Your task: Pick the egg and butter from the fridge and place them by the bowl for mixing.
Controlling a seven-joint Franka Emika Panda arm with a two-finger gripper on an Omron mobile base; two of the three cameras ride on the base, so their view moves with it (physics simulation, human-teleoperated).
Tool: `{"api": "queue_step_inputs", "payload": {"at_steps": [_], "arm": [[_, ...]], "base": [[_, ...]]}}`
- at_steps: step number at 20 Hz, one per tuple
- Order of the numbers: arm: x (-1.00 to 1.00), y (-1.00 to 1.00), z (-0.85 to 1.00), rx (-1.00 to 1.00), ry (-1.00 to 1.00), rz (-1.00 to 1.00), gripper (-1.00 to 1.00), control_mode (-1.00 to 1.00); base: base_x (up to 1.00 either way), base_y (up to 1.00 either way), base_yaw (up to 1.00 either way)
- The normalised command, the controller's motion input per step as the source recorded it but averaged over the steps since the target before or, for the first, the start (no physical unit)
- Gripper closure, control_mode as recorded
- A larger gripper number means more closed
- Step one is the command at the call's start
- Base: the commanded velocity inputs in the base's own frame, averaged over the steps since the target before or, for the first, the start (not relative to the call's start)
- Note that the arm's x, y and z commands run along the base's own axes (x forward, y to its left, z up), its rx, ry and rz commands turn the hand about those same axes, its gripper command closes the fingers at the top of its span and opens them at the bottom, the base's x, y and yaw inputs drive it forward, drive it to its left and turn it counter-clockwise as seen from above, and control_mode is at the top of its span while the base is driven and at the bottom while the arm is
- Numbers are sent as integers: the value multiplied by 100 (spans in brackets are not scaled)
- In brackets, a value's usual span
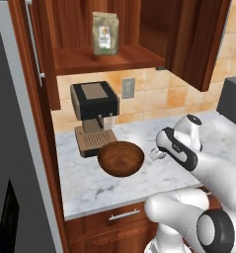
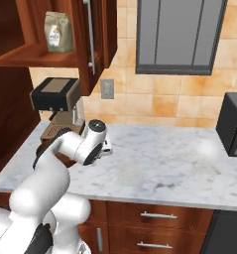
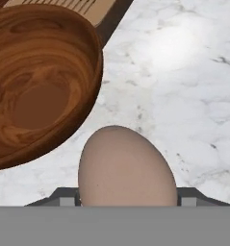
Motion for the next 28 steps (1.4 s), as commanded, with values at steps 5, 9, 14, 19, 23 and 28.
{"api": "queue_step_inputs", "payload": {"at_steps": [5,9,14,19,23,28], "arm": [[12,1,-14,0,5,17,100,-100],[12,4,-26,0,-3,19,100,-100],[7,10,-24,0,-9,20,100,-100],[1,15,-21,0,-12,19,100,-100],[0,19,-18,0,-9,18,100,-100],[27,11,-18,0,-3,16,100,-100]], "base": [[0,0,0],[0,0,0],[0,0,0],[0,0,0],[0,0,0],[0,0,0]]}}
